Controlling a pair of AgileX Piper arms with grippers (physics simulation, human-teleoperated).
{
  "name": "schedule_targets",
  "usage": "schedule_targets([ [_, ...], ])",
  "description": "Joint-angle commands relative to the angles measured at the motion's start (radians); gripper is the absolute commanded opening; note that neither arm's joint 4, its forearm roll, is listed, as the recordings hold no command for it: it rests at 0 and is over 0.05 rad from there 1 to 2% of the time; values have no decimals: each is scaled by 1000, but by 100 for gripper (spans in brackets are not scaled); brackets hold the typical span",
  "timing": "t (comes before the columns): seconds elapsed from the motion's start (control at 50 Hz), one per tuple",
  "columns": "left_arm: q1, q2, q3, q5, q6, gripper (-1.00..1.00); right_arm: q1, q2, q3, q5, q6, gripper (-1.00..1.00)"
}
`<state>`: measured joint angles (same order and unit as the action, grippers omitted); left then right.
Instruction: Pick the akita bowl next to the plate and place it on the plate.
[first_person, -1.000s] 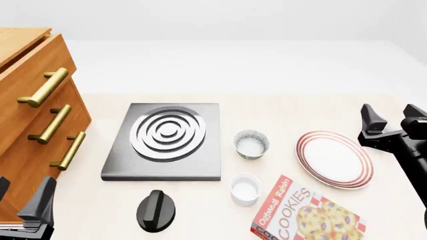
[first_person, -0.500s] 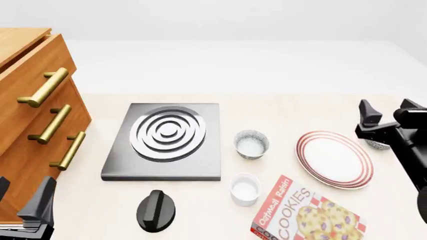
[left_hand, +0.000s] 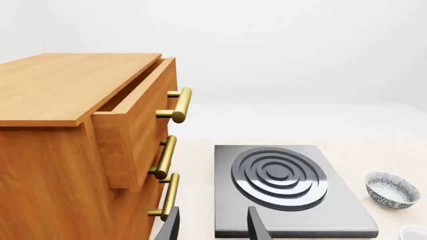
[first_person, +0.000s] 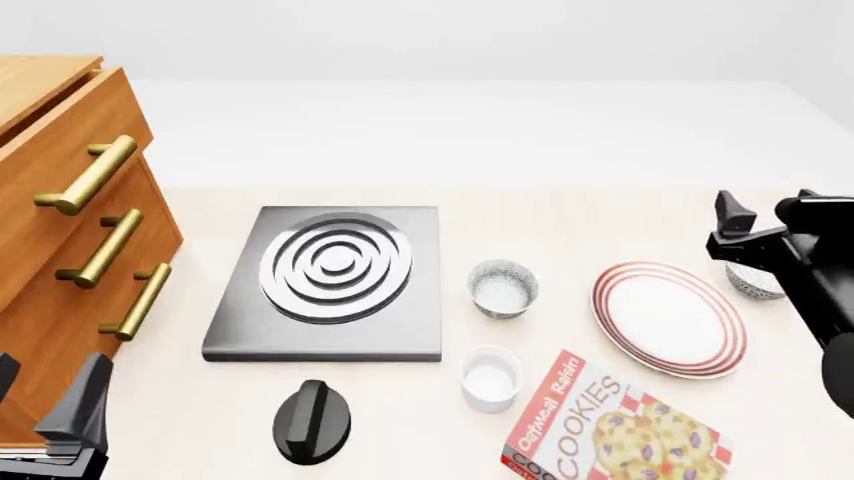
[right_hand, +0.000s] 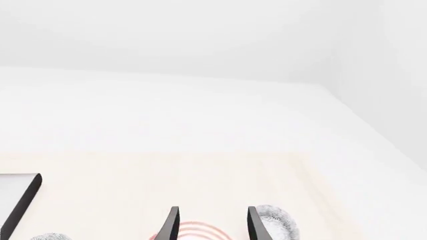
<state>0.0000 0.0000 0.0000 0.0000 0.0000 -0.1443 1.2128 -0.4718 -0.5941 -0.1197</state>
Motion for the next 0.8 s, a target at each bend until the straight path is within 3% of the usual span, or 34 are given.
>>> schedule_targets([
  [0.02, 0, 0, 0, 0, 0, 100, -20, 47, -33, 4, -8, 100],
  [0.8, 0, 0, 0, 0, 0, 100, -82, 149, -163, 85, 9, 100],
])
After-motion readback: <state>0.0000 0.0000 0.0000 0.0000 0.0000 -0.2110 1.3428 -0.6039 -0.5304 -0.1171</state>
